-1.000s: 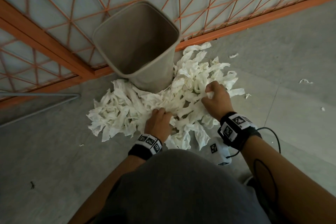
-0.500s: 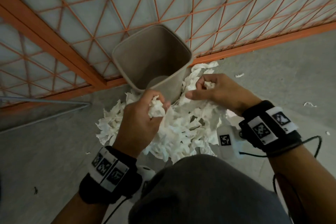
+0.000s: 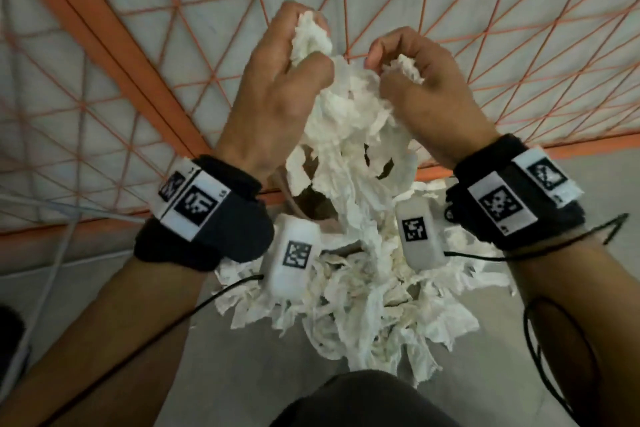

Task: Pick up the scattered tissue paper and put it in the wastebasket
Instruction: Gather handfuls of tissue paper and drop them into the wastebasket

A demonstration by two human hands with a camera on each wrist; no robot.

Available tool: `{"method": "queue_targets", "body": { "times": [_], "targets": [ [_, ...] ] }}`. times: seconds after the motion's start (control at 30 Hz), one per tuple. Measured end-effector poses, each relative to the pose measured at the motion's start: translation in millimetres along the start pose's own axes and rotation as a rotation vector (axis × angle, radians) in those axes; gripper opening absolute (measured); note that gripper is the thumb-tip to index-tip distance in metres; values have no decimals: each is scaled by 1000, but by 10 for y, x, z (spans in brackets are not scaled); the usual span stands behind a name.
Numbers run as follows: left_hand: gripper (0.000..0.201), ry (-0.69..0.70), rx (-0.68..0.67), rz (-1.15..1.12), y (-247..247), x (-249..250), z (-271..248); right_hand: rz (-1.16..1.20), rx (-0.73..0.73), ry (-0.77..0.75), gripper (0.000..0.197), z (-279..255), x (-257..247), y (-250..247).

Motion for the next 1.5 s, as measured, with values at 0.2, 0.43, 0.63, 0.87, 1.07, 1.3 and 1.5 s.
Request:
{"method": "queue_targets", "body": {
  "times": [0.2, 0.43, 0.63, 0.87, 1.07, 1.3, 1.5],
  "targets": [
    [48, -7, -19, 71, -71, -61, 196, 396, 51, 95, 31, 330, 34, 218],
    [60, -85, 60, 327, 34, -892, -63, 359, 4, 281, 45, 201, 718, 359],
    [47, -279, -281, 690, 318, -1662, -360, -10, -249, 367, 53, -113, 1138, 405],
    [44, -91, -291, 697, 517, -1396, -637, -12, 567, 294, 46, -696, 1364, -464],
    [38, -12, -474, 926, 1014, -1570, -925, -239, 368, 745, 37, -1602, 2233, -179],
    [13, -21, -301, 684, 823, -1370, -714, -502, -290, 971, 69, -2570, 2877, 492],
    [11, -16, 49, 491, 302, -1087, -306, -612, -385, 1034, 88, -2805, 2932, 721]
  ]
}}
Point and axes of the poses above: each hand's wrist, its own z-axis towards the middle knuckle, its own y-axis out of the palm, x = y × z, the point moved 7 cm from there along z, towards the middle knuckle, and after that the axes turned 5 degrees about -z, right-handed, at the moved point
